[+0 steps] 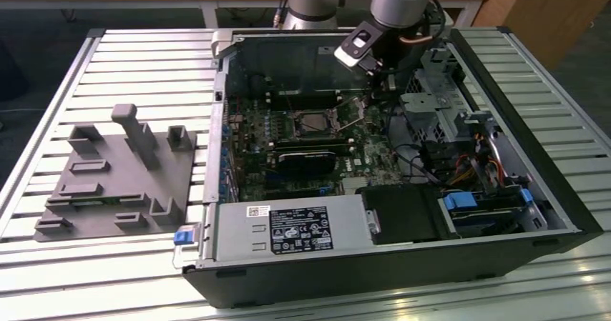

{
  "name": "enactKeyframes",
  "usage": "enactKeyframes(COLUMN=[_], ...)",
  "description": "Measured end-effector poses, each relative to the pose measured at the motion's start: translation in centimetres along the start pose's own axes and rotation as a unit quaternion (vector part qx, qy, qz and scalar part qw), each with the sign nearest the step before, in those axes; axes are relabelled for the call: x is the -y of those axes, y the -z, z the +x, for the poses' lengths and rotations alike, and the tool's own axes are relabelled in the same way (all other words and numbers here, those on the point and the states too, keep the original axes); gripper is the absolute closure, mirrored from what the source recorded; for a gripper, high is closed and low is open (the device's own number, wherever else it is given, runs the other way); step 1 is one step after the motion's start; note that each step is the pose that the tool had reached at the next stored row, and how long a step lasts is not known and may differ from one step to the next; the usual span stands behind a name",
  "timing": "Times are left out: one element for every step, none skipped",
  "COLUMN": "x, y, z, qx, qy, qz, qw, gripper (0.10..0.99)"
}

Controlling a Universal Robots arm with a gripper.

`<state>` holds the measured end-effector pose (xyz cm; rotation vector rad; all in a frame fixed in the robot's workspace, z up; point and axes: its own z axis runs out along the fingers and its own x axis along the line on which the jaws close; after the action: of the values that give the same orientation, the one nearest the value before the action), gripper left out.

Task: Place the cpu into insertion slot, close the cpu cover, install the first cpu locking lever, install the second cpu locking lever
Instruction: 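Close the cpu cover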

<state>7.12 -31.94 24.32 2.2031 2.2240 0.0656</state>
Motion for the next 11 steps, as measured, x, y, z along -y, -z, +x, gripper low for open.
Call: enactKeyframes(x=[-0.02, -0.03, -0.03, -0.03, -0.03, 0.0, 0.07, 0.17, 0.29, 0.42, 0.55], y=[-0.12, -0.25, -0.39, -0.54, -0.62, -0.64, -0.66, -0.67, -0.68, -0.68, -0.68], z=[0.03, 0.05, 0.07, 0.1, 0.1, 0.1, 0.1, 0.1, 0.1, 0.1, 0.1], qx=[0.0, 0.0, 0.0001, 0.0, 0.0, 0.0, 0.0, 0.0, 0.0001, 0.0001, 0.0001], qy=[0.0, 0.0, 0.0, 0.0, 0.0, 0.0, 0.0, 0.0, 0.0, 0.0, 0.0], qz=[0.0001, 0.0002, 0.0003, 0.0005, 0.0005, 0.0006, 0.0006, 0.0006, 0.0006, 0.0006, 0.0006], qw=[1.0, 1.0, 1.0, 1.0, 1.0, 1.0, 1.0, 1.0, 1.0, 1.0, 1.0], gripper=[0.98, 0.98, 0.98, 0.98, 0.98, 0.98, 0.98, 0.98, 0.98, 0.98, 0.98])
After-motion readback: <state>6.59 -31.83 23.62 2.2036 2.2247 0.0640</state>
